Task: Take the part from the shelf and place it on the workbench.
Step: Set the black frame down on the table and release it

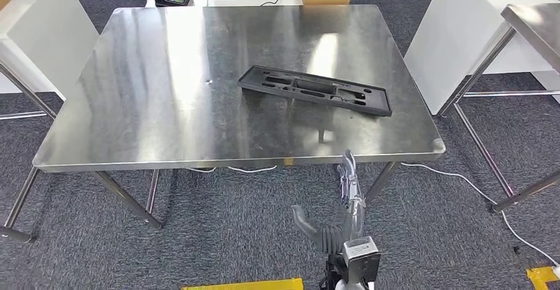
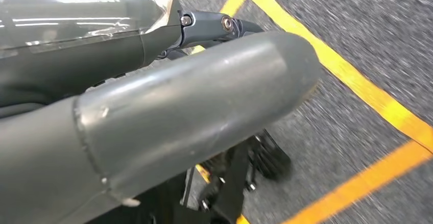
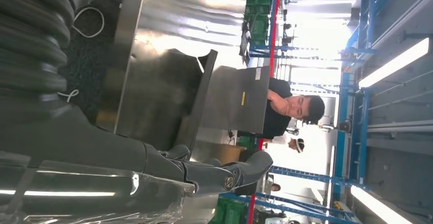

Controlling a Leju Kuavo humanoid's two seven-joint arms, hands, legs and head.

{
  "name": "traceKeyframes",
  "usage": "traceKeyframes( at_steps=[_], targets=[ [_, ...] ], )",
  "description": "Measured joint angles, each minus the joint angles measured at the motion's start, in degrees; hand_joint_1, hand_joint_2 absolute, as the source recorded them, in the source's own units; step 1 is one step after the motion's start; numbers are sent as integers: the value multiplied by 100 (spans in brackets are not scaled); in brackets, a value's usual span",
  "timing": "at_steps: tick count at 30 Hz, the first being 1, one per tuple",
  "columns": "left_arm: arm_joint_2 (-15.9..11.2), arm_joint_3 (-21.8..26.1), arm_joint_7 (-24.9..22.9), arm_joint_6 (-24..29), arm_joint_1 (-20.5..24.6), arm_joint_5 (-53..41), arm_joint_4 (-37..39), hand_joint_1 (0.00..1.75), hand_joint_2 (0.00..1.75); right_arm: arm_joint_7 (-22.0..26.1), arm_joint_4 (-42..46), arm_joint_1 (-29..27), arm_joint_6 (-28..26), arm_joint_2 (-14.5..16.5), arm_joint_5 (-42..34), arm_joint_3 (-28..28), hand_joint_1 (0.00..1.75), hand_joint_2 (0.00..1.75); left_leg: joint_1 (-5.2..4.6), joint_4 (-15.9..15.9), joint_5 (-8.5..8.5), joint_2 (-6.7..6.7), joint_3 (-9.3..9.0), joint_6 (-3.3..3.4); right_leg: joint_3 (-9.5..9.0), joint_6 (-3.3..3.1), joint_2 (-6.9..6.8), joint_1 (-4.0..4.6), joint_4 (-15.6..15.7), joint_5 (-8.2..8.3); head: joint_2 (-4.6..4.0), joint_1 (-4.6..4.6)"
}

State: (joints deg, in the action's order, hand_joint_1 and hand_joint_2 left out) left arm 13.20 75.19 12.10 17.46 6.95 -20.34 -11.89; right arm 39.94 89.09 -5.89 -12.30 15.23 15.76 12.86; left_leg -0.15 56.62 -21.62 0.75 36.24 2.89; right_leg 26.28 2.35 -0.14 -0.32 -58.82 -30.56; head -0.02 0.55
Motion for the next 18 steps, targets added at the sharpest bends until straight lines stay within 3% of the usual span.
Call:
traceKeyframes(
  at_steps=[2,4,5,7,9,10,11,12,13,15,16,18],
  targets=[
    [16,-1,-52,67,0,-13,0,0,0,2,-11,15,-5,14,28,-9,0,175,-8,8,96,2,29,-57,-213,-80,6,42,408,-60,1,-6],
    [27,-1,-77,110,-4,-14,0,0,0,4,-27,14,-8,31,62,-28,0,175,6,23,142,-13,51,-121,-142,-154,-1,15,419,7,0,-5],
    [31,-1,-81,121,-6,-16,0,0,0,4,-35,11,-7,44,85,-39,0,175,20,94,47,-29,86,-159,-107,-202,-12,-14,416,57,0,-11],
    [31,-1,-79,130,-10,-21,0,0,0,4,-49,7,-4,70,138,-64,0,175,58,522,-452,-62,215,-241,-5,-302,-39,-67,423,176,-1,-33],
    [29,-1,-73,128,-11,-28,0,0,0,4,-63,-2,0,82,187,-86,0,175,91,1219,-992,-68,347,-318,143,-344,-50,-60,416,301,-1,-50],
    [29,-1,-69,125,-11,-32,0,0,0,4,-73,-8,2,84,202,-94,0,175,112,1481,-1082,-67,354,-348,216,-331,-56,-59,406,363,-1,-50],
    [28,-1,-66,124,-10,-37,0,0,0,4,-82,-14,4,84,211,-102,0,175,137,1598,-1041,-66,289,-375,298,-312,-59,-64,386,422,-1,-50],
    [28,-1,-63,122,-9,-40,0,0,0,4,-89,-18,4,85,214,-108,0,175,164,1517,-898,-65,130,-395,382,-284,-61,-74,353,473,-1,-50],
    [28,-1,-61,121,-7,-45,0,0,0,4,-93,-19,4,87,215,-111,0,175,192,1256,-747,-65,-117,-413,466,-251,-59,-86,308,514,-1,-51],
    [29,-1,-57,113,2,-53,0,0,0,4,-96,-18,5,93,231,-115,0,175,209,545,-699,-94,-633,-425,628,-170,-55,-87,208,580,0,-52],
    [29,-1,-56,109,4,-58,0,0,0,4,-98,-16,7,96,249,-115,0,175,198,291,-754,-110,-773,-410,682,-122,-56,-78,173,615,0,-53],
    [30,-2,-55,106,4,-68,0,0,0,-16,-125,-9,8,97,306,-119,0,175,145,120,-795,-129,-787,-310,744,-17,-58,-61,163,708,0,-47]
  ],
)
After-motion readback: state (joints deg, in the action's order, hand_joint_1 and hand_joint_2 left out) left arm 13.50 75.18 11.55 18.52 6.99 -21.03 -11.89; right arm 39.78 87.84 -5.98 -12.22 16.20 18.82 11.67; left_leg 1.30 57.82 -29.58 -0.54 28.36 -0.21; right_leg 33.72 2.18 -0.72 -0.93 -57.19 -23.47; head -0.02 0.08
